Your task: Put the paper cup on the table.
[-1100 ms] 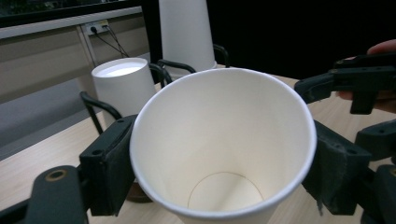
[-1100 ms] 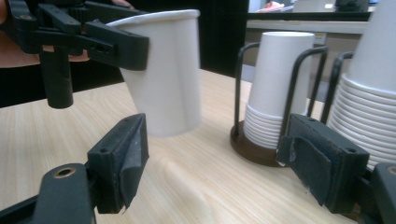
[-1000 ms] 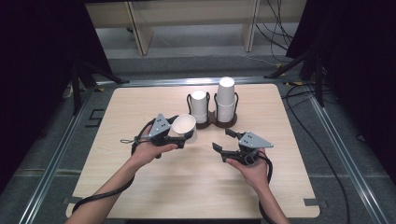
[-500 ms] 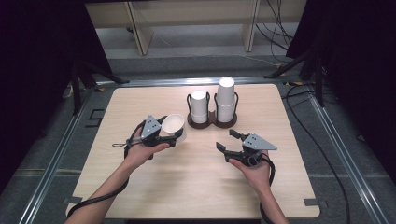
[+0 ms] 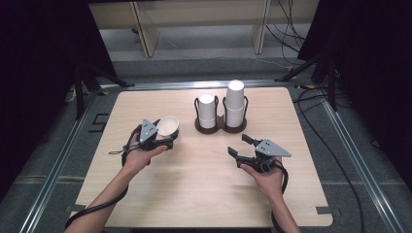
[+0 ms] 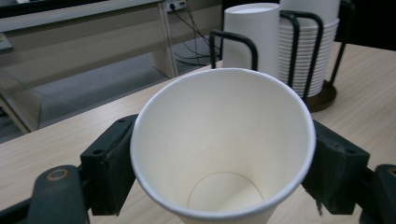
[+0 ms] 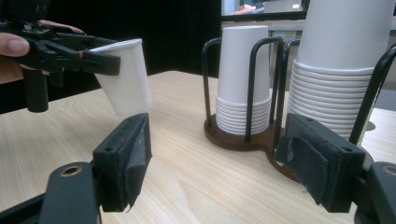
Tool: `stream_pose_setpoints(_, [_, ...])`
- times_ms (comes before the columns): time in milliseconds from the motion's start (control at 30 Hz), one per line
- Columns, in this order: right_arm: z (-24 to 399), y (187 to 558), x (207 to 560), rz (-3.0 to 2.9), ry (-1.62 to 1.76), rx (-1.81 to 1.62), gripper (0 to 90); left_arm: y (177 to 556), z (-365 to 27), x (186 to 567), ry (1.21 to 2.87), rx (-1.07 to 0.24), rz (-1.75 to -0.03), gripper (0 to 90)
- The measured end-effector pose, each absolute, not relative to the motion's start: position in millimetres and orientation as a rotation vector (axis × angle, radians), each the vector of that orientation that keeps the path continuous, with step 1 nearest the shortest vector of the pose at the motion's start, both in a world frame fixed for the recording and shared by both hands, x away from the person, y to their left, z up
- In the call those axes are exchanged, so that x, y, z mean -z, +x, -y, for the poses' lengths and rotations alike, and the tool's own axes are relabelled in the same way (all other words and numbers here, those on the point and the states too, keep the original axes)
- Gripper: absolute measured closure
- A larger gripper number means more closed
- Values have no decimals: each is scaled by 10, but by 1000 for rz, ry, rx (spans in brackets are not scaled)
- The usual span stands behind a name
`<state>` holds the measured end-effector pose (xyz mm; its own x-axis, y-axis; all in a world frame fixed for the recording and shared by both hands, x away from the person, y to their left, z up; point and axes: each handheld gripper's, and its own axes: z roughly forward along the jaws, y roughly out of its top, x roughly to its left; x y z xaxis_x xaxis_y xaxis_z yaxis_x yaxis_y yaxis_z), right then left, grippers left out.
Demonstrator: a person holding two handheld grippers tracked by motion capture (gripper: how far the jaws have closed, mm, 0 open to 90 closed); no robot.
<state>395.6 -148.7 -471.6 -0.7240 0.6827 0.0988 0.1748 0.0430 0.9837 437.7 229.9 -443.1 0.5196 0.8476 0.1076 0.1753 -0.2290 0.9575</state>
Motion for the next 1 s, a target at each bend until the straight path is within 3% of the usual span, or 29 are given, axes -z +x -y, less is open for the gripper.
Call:
stream_pose_setpoints(667, [1491, 3965, 4739, -1917, 886, -1710, 256, 4573, -2631, 4570, 1716, -985, -1004, 207])
stream_pose_setpoints(1000, [1483, 3969, 4744, -1907, 871, -1720, 260, 4650, -2714, 4642, 1722, -1007, -1071, 208])
